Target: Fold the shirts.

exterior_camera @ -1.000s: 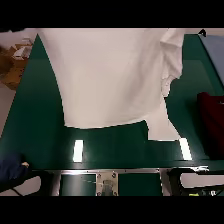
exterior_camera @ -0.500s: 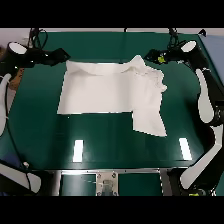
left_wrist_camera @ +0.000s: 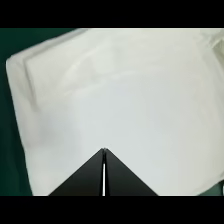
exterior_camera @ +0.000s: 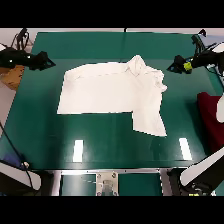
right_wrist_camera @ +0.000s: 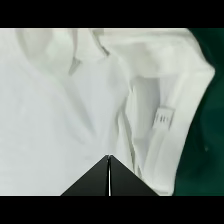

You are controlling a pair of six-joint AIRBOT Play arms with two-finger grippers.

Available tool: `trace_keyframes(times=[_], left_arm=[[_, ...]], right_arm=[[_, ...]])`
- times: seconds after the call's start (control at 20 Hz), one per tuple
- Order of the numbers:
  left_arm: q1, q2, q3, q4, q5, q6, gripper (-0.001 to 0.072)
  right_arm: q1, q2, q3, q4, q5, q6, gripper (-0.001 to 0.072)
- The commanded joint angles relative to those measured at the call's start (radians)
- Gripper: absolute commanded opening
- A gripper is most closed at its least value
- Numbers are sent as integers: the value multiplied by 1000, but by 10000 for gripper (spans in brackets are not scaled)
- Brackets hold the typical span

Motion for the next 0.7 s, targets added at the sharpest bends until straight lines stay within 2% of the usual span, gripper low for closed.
trace_keyframes(times=[0.0,0.2,0.25,0.3,0.35,0.45,0.6,0.65], left_arm=[[25,21,-70,169,-209,-50,21],[43,66,-323,211,-198,-32,23],[58,66,-372,209,-171,-41,86],[68,66,-408,209,-132,-53,435],[69,66,-434,209,-92,-81,612],[59,66,-481,198,-42,-80,599],[32,66,-550,188,3,-73,598],[21,66,-567,170,16,-72,598]], right_arm=[[-27,76,-167,-8,111,14,15],[-69,291,-562,-98,6,7,14],[-99,349,-657,-101,-38,7,15],[-128,393,-731,-101,-75,8,15],[-156,426,-795,-101,-100,8,16],[-193,446,-874,-101,-113,8,18],[-207,443,-958,-89,-169,8,138],[-207,443,-983,-74,-203,7,153]])
